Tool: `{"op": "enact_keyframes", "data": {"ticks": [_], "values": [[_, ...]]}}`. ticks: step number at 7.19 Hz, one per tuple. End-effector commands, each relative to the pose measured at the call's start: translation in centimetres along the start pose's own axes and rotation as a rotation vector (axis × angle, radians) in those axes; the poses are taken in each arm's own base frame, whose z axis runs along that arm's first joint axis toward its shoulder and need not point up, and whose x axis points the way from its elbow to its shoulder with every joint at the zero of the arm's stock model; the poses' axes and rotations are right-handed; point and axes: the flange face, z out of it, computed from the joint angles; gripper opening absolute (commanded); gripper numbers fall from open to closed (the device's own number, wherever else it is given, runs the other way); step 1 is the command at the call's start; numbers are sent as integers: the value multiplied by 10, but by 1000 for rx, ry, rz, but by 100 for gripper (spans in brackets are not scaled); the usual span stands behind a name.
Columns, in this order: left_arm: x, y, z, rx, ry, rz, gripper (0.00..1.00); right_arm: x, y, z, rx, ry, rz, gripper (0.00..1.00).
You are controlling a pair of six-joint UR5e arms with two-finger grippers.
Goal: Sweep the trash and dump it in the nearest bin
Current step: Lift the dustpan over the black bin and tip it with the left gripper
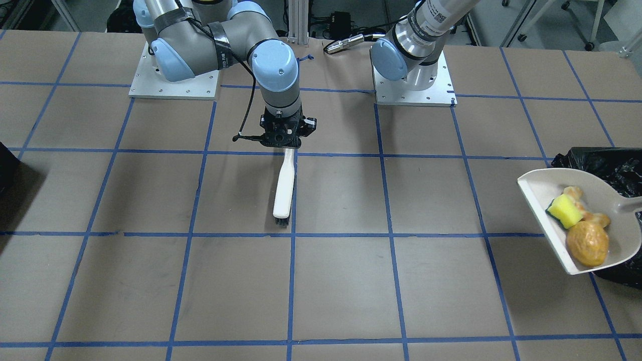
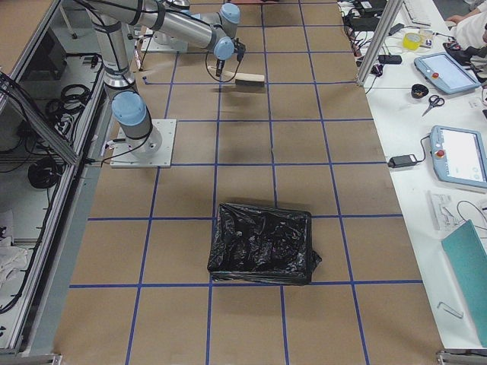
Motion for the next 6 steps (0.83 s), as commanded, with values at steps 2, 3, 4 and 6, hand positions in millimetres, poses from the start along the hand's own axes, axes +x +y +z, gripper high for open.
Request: {"op": "enact_keyframes", "data": {"ticks": [2,3,4,6], "values": [[10,128,-31,-67,-30,-21,0,-11,39,0,20,10,-66,0],[7,169,-30,-109,-27,11,0,-31,51,-2,74,1,-116,0],[7,203,-33,-153,-25,2,0,-35,56,-1,81,6,-133,0],[4,232,-18,-225,14,-10,0,-31,59,7,66,16,-126,0]]}}
